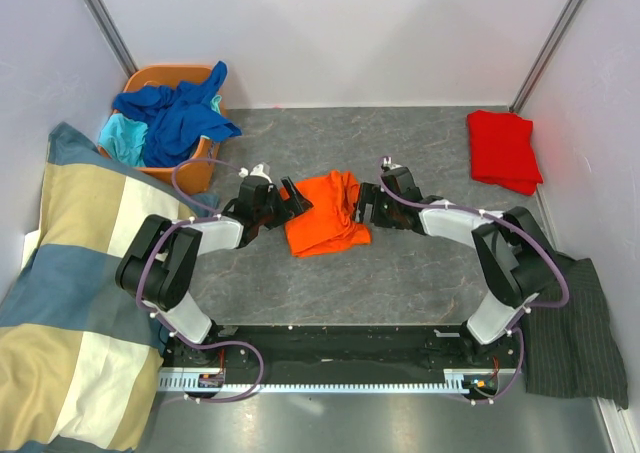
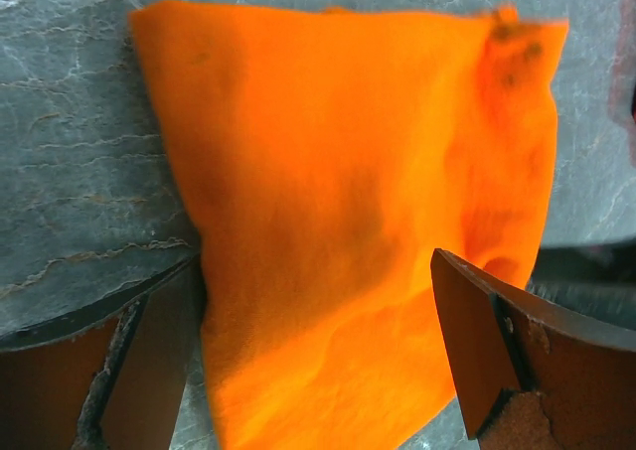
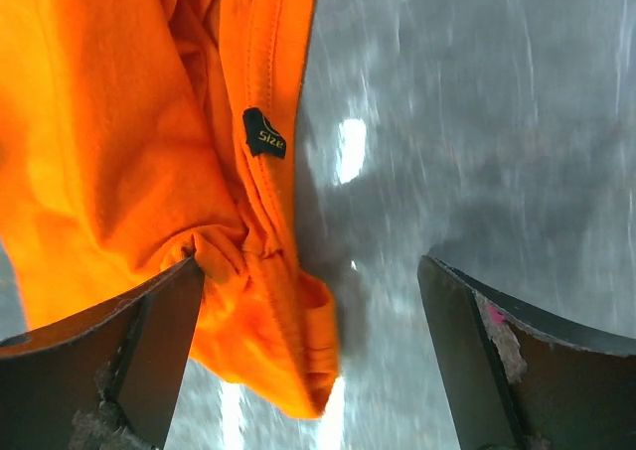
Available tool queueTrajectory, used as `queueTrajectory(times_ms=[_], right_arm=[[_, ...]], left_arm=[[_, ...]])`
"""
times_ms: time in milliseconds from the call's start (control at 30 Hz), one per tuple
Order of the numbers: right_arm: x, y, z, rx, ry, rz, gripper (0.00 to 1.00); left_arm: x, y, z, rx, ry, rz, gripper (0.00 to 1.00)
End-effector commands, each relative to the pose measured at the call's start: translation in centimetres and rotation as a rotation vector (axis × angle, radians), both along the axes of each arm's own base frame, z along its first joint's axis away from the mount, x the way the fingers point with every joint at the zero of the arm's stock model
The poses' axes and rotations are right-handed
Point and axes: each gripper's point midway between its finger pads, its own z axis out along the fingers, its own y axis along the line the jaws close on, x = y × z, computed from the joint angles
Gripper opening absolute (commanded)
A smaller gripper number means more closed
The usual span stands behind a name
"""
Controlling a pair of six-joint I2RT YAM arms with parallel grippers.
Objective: Fold and stack the t-shirts
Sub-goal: Smooth out wrinkles on the folded tshirt
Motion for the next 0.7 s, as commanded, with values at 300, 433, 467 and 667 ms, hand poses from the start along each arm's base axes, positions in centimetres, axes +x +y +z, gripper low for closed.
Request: queueTrajectory(times_ms=[300,433,467,667], right_arm=[[0.1,-0.7,3.6,0.022,-0.054,0.033,0.98],[-1.0,-0.3,2.6,0.045,-0.054,0.077,0.98],[-1.6,-0.3,1.6,0.053,-0.037,0.092,0.98],[-3.3,2.7,-0.4,0.189,-0.058,0.205,0.98]], left_arm=[[-0.9,1.2,-3.3,0.149,0.093,-0.039,1.0],[-0.5,0.3,-3.7,0.147,0.101,-0.058,1.0],[-0.2,0.0,-3.8,0.147,0.103,-0.062,1.0],[0.2,-1.0,-3.5,0.143,0.095,-0.084,1.0]])
